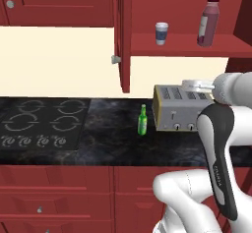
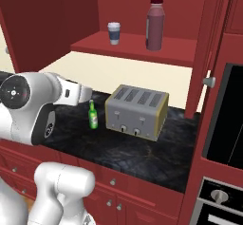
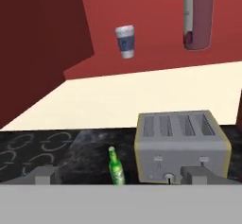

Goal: Sort all alcoholic drinks to one cabinet, and non-alcoholic drinks to the other.

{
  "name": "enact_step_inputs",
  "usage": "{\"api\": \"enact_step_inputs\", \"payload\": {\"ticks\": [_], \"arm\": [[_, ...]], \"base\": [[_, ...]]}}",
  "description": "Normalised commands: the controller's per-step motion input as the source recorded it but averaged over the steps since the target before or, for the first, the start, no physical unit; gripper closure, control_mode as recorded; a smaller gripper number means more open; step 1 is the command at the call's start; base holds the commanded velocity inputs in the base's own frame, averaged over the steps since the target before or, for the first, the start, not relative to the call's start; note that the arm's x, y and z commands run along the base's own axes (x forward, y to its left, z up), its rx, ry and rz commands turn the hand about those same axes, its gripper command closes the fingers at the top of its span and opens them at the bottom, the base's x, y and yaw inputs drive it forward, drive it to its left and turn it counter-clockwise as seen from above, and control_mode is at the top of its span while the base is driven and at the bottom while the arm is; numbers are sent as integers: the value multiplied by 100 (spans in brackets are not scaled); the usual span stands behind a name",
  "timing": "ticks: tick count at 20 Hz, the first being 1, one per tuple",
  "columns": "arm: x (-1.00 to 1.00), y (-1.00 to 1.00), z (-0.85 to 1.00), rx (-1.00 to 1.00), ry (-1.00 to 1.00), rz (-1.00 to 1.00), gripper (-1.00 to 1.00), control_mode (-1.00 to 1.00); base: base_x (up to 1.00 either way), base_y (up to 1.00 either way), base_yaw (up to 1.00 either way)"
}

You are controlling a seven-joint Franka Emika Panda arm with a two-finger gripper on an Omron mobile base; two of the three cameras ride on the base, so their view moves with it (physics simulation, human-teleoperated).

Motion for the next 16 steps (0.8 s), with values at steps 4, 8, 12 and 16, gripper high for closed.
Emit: {"api": "enact_step_inputs", "payload": {"ticks": [4, 8, 12, 16], "arm": [[10, 5, -27, 0, 17, 4, -100, -100], [12, 9, -28, 0, 15, 2, -100, -100], [12, 13, -34, 0, 10, 2, -100, -100], [15, 11, -37, 0, 8, 2, -100, -100]], "base": [[0, 0, 0], [0, 0, 0], [0, 0, 0], [0, 0, 0]]}}
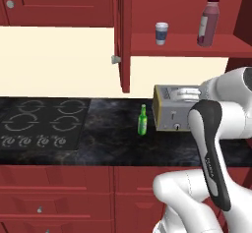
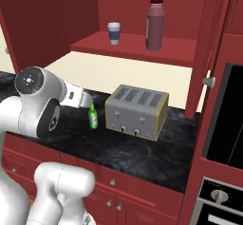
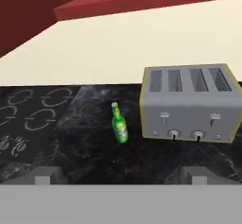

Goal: Sort all alcoholic drinks to one cabinet, and non-alcoholic drinks to the other.

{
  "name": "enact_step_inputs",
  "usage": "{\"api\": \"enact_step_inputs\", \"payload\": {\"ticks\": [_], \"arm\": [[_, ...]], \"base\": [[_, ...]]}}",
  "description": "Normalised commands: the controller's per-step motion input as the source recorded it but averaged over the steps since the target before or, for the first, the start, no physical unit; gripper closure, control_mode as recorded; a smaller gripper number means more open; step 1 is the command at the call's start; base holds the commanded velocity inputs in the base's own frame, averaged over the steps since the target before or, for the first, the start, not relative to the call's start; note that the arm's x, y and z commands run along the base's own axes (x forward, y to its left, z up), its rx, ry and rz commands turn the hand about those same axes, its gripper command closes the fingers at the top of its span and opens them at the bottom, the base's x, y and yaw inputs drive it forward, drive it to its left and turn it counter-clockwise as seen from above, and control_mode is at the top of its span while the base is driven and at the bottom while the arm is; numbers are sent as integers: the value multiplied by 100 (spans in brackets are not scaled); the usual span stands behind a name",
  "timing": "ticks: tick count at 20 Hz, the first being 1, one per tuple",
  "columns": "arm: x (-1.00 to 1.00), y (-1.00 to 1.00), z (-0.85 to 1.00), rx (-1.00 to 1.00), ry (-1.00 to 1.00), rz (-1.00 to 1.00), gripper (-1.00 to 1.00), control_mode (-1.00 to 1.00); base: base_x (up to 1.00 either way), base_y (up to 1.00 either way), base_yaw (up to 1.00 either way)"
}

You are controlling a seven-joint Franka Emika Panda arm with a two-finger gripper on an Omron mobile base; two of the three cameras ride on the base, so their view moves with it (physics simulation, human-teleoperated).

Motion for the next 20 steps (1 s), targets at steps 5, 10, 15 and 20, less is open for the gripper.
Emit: {"api": "enact_step_inputs", "payload": {"ticks": [5, 10, 15, 20], "arm": [[21, 8, -44, -2, 7, 2, -100, -100], [25, 10, -44, -1, 8, 4, -100, -100], [32, 14, -43, -1, 12, 4, -100, -100], [35, 13, -41, -3, 9, 2, -100, -100]], "base": [[0, 0, 0], [0, 0, 0], [0, 0, 0], [0, 0, 0]]}}
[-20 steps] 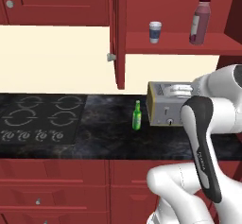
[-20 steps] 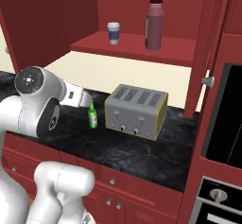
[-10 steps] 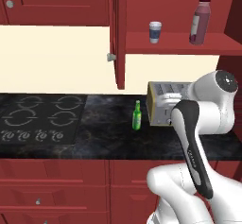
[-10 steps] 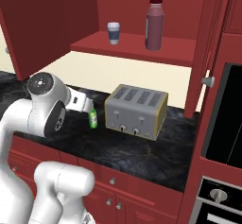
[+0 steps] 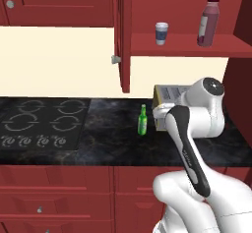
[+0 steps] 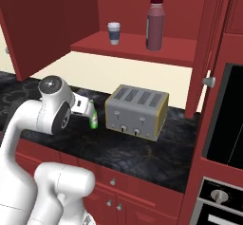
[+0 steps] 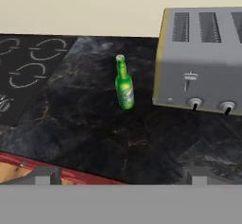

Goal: Sort all alcoholic drinks to one cabinet, and non-alcoholic drinks to the other.

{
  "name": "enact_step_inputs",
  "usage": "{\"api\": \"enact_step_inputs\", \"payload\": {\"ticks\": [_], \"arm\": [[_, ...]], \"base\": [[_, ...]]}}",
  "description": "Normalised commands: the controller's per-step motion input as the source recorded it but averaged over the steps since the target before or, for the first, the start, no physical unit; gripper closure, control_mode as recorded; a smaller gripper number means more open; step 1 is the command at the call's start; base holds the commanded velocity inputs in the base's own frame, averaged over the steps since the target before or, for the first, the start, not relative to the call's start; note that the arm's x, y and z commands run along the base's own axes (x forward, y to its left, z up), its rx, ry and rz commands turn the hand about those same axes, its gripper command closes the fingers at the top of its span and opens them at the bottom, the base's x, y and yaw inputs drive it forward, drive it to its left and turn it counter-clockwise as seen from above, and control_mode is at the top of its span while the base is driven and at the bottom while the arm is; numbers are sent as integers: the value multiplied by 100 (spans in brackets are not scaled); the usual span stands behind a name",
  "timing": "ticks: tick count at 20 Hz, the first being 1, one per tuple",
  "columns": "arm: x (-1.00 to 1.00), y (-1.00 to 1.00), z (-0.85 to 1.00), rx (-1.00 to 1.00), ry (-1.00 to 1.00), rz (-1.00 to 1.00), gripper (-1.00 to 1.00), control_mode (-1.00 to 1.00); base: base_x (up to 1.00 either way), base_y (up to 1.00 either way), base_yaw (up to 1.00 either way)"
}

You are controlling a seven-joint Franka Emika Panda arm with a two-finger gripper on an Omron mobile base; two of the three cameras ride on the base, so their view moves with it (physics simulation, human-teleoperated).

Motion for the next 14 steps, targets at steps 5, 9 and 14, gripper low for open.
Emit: {"api": "enact_step_inputs", "payload": {"ticks": [5, 9, 14], "arm": [[39, 7, -31, 0, 5, 0, -100, -100], [39, 3, -26, 0, 1, 0, -100, -100], [38, 7, -27, 0, 0, 0, -100, -100]], "base": [[0, 0, 0], [0, 0, 0], [0, 0, 0]]}}
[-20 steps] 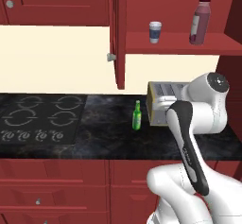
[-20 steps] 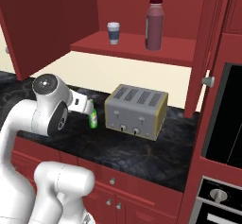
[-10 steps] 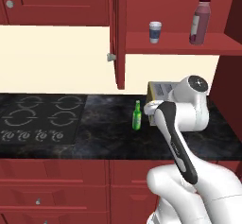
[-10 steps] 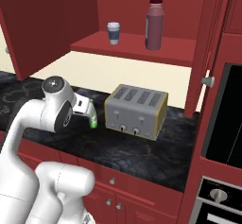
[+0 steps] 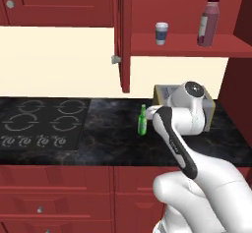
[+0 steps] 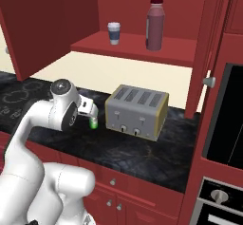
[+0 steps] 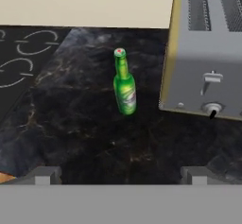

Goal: Sort all alcoholic drinks to one cabinet, and non-alcoholic drinks to the other.

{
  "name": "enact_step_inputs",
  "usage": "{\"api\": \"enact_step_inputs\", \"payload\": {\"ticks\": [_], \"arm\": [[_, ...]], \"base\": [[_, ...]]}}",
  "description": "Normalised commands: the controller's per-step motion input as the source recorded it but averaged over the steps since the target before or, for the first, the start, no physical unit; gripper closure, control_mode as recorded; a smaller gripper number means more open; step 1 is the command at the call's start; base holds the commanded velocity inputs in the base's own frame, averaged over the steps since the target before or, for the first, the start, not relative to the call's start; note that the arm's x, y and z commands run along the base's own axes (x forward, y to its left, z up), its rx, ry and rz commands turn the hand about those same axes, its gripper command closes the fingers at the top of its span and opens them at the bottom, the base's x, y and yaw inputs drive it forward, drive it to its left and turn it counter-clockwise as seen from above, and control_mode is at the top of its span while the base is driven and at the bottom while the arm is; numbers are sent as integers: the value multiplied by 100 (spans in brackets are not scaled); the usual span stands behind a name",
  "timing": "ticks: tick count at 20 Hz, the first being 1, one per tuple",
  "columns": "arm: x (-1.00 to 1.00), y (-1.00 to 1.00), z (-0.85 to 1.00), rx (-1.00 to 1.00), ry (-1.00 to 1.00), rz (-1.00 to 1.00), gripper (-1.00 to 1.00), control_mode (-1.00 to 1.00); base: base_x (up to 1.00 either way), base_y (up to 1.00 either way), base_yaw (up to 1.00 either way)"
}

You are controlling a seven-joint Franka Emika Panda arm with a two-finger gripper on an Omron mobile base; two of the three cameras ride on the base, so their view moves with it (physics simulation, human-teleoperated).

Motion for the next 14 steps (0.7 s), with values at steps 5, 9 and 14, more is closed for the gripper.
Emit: {"api": "enact_step_inputs", "payload": {"ticks": [5, 9, 14], "arm": [[40, 11, -21, 0, 1, 0, -100, -100], [31, 7, -9, 0, 2, -1, -100, -100], [29, 4, -5, 0, 5, -3, -100, -100]], "base": [[0, 0, 0], [0, 0, 0], [0, 0, 0]]}}
